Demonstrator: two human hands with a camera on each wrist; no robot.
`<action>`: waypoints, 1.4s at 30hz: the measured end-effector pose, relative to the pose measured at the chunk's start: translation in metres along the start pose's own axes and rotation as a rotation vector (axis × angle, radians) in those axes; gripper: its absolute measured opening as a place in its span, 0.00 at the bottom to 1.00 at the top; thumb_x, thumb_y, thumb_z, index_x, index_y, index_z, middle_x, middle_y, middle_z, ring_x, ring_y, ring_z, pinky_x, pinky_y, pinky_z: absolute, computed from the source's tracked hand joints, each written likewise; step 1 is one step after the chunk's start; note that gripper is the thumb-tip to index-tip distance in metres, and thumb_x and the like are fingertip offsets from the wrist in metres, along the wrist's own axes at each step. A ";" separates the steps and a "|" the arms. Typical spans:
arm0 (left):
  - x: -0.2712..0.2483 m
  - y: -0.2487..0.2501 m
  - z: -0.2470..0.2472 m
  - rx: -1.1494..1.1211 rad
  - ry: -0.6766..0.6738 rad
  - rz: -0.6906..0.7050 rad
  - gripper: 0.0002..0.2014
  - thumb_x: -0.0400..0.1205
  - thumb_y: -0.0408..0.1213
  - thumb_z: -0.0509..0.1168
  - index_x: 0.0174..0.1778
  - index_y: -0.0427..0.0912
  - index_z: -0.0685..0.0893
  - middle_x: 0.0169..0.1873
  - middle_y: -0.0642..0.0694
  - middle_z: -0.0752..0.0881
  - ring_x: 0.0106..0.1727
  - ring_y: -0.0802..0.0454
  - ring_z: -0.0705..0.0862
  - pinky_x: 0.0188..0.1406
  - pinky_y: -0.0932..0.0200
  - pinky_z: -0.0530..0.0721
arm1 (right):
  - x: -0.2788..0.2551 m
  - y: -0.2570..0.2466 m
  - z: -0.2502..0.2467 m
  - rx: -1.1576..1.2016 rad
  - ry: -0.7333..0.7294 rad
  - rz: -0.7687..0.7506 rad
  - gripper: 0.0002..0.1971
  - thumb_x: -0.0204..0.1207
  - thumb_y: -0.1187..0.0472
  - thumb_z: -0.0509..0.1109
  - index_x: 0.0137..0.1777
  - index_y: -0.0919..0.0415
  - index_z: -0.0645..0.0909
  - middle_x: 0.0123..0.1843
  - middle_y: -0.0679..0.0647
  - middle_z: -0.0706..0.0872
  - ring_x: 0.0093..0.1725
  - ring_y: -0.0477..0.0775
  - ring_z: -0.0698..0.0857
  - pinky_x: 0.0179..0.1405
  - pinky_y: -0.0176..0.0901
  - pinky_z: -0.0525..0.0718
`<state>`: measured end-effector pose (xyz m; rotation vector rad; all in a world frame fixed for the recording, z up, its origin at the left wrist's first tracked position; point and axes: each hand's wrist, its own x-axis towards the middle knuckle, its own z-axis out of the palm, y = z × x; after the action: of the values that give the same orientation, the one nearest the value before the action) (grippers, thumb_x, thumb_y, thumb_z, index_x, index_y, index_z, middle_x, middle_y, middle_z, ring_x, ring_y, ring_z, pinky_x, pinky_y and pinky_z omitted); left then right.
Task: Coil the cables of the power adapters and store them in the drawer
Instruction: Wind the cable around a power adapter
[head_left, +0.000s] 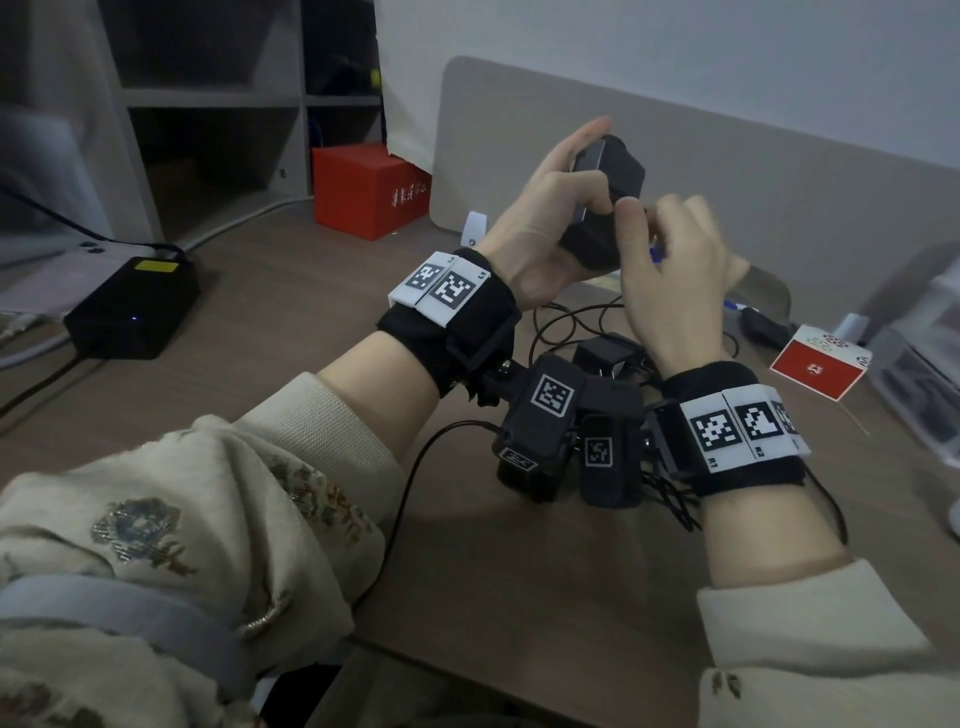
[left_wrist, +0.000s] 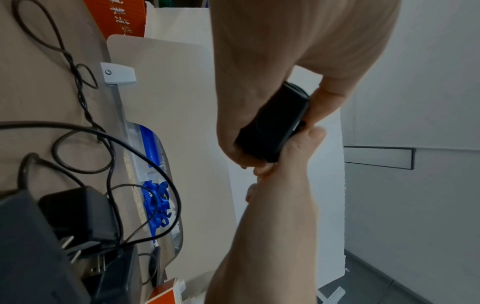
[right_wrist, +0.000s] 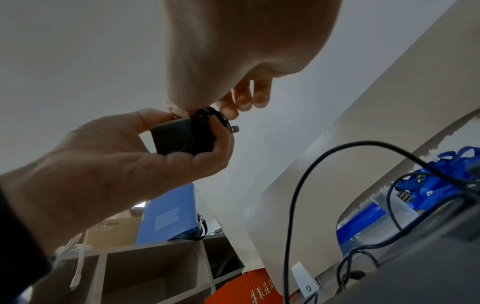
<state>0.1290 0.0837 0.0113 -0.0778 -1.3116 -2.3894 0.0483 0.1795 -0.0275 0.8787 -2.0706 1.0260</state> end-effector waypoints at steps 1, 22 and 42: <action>0.000 0.000 0.000 0.021 -0.002 -0.008 0.36 0.78 0.17 0.47 0.79 0.49 0.70 0.57 0.40 0.75 0.53 0.41 0.74 0.53 0.42 0.81 | 0.000 0.001 0.000 -0.021 -0.011 -0.020 0.27 0.79 0.34 0.46 0.37 0.57 0.69 0.42 0.52 0.71 0.45 0.54 0.72 0.51 0.51 0.60; 0.006 -0.012 -0.009 0.033 -0.008 -0.115 0.34 0.77 0.18 0.50 0.72 0.54 0.76 0.56 0.38 0.75 0.55 0.39 0.72 0.58 0.40 0.76 | 0.002 0.008 -0.003 -0.063 -0.087 -0.077 0.23 0.85 0.46 0.48 0.32 0.57 0.70 0.38 0.51 0.71 0.45 0.53 0.69 0.48 0.48 0.56; 0.008 -0.013 -0.008 0.156 0.104 -0.066 0.29 0.78 0.22 0.52 0.69 0.53 0.77 0.52 0.39 0.78 0.53 0.39 0.78 0.62 0.38 0.80 | 0.002 0.002 -0.005 -0.151 -0.061 -0.109 0.26 0.82 0.40 0.48 0.31 0.58 0.69 0.38 0.53 0.72 0.44 0.53 0.69 0.45 0.48 0.56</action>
<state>0.1178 0.0812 -0.0018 0.1342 -1.4658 -2.3021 0.0469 0.1837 -0.0247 0.9438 -2.0950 0.7836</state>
